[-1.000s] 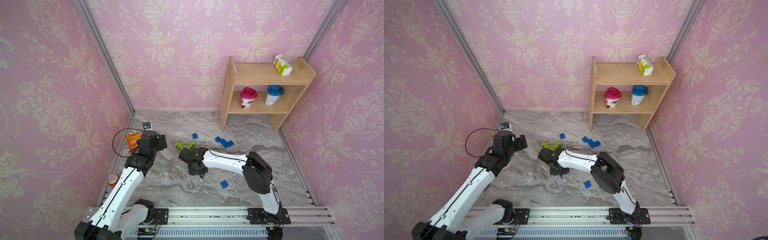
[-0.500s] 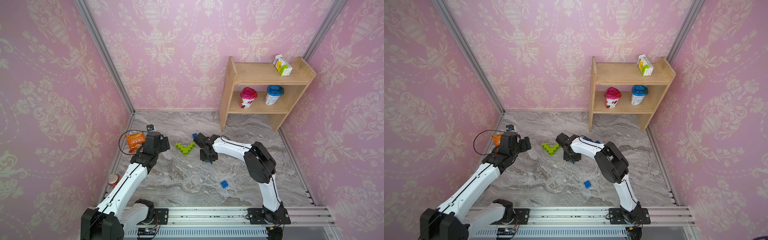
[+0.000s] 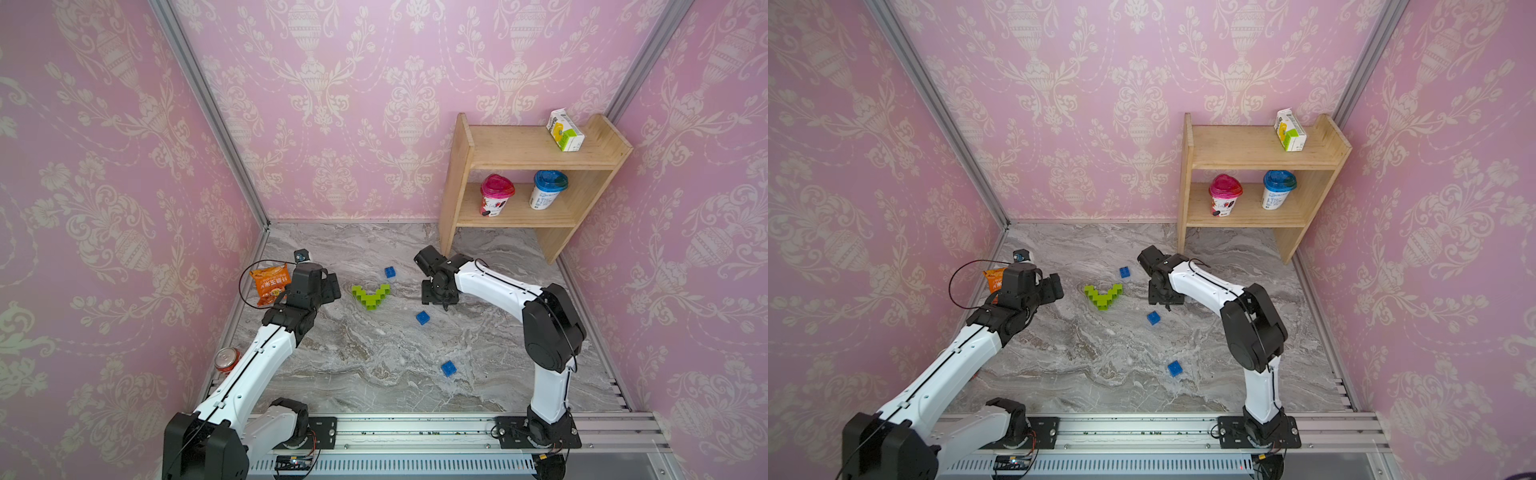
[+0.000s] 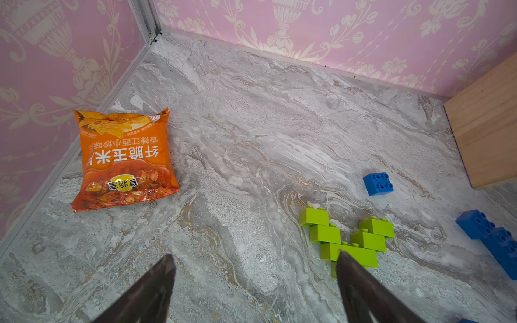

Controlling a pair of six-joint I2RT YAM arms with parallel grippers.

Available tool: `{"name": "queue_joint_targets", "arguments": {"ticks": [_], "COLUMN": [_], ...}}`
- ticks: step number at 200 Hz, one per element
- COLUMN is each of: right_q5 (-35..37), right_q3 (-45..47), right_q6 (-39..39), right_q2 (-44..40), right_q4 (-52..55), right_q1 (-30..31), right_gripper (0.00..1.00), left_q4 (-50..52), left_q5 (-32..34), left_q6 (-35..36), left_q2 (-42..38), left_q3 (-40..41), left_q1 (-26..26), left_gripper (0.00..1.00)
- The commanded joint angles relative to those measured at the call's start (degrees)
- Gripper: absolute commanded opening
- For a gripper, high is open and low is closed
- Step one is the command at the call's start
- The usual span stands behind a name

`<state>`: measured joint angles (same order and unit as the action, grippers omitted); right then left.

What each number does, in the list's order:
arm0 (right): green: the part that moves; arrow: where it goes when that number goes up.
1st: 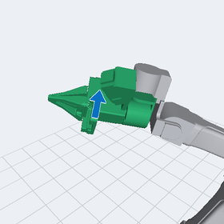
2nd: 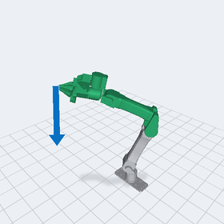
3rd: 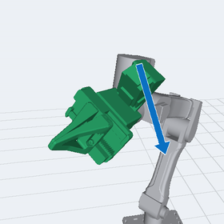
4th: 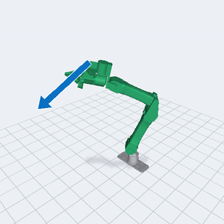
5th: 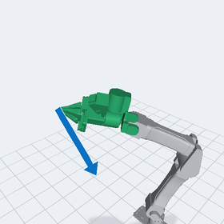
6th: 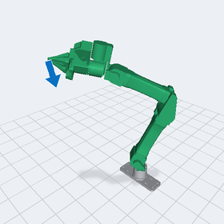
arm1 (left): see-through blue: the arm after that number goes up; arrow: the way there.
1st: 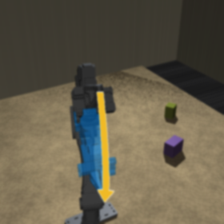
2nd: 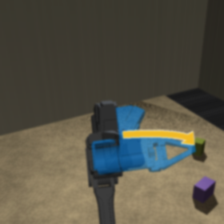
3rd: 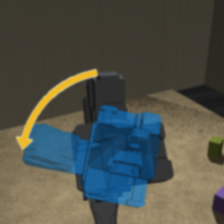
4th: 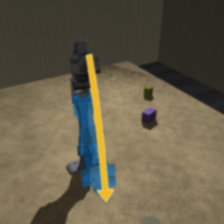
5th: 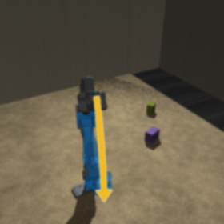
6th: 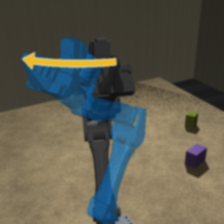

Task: Assemble the letter v with lego
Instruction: Place the lego brick at the center of the board, then move the lego brick at the center of the board.

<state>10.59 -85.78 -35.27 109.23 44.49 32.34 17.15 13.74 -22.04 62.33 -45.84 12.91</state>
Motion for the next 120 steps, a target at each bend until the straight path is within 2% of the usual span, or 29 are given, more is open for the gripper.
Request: {"name": "queue_joint_targets", "arguments": {"ticks": [1, 21, 48, 93, 120], "right_q5": [2.4, 1.3, 1.4, 1.8, 0.1], "right_q3": [0.3, -1.5, -4.9, -6.4, -1.6], "right_q6": [4.1, 4.4, 4.1, 4.9, 5.3], "right_q2": [0.7, 3.7, 8.7, 12.8, 10.0], "right_q4": [-3.2, -6.7, -8.9, -9.3, -9.5], "right_q1": [-4.6, -7.9, -9.0, -9.4, -9.2], "right_gripper": [0.41, 0.32, 0.2, 0.19, 0.19], "left_q4": [-1.0, -1.1, -1.3, -1.3, -1.3], "left_q5": [-1.7, -1.9, -1.9, -1.3, -1.1], "left_q6": [-2.0, -2.5, -2.6, -2.1, -2.0], "left_q2": [0.9, 1.8, 2.4, 1.2, 0.6], "left_q3": [-0.6, -1.2, -1.5, -1.3, -0.8], "left_q1": [-0.4, -0.4, -0.4, -0.4, -0.4], "left_gripper": [0.9, 0.9, 0.9, 0.9, 0.9]}}
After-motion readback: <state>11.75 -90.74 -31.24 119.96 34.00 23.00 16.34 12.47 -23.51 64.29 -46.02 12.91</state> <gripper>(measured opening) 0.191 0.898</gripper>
